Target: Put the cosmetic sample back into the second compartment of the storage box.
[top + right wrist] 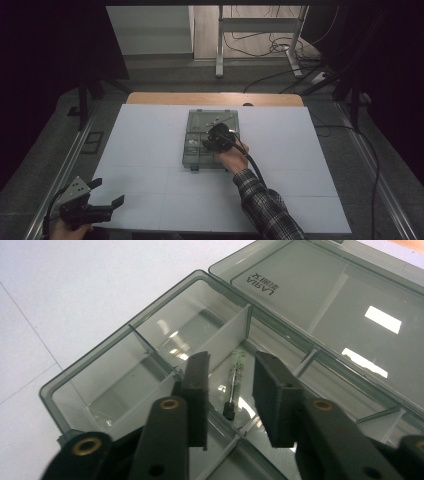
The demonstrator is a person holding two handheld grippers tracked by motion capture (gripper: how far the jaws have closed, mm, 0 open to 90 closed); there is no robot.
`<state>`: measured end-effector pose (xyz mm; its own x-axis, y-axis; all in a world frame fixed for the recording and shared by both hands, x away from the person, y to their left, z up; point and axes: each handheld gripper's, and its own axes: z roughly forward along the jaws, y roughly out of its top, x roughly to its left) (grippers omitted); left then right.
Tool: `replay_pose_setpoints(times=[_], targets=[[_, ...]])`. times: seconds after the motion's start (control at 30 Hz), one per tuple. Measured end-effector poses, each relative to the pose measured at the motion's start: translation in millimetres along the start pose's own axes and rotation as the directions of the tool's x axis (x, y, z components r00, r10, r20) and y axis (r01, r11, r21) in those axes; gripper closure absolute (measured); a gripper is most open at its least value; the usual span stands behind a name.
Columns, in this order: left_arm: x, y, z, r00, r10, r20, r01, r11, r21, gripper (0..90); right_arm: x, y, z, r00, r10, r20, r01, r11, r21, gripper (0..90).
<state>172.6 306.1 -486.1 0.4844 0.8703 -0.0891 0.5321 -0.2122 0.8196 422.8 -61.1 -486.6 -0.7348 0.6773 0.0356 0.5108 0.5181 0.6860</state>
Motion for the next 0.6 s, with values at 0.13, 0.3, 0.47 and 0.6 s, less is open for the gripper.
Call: replay_pose_setpoints(times=[0.13, 0.3, 0.47, 0.6], targets=[[-0.1, 0.1, 0.0, 1.0000, 0.000, 0.000, 0.000, 1.0000, 0.001, 2.3, 3.1, -0.9, -3.0, 1.0000, -0.004, -0.005, 0.004, 1.000, -0.002, 60.0], [-0.1, 0.0, 0.0, 1.0000, 0.001, 0.001, -0.001, 1.0000, 0.000, 2.3, 5.5, -3.1, -6.9, 0.9998, -0.016, -0.015, 0.016, 1.000, 0.000, 55.4], [-0.7, 0.1, 0.1, 1.0000, 0.005, 0.002, -0.005, 1.0000, 0.000, 2.4, 5.9, -7.2, -10.6, 0.9996, -0.017, -0.021, 0.017, 1.000, 0.002, 51.9], [-0.8, 0.1, 0.1, 1.0000, 0.007, 0.002, -0.007, 1.0000, 0.000, 2.4, 5.2, -10.5, -13.0, 0.9996, -0.023, -0.017, 0.023, 1.000, 0.007, 48.1]])
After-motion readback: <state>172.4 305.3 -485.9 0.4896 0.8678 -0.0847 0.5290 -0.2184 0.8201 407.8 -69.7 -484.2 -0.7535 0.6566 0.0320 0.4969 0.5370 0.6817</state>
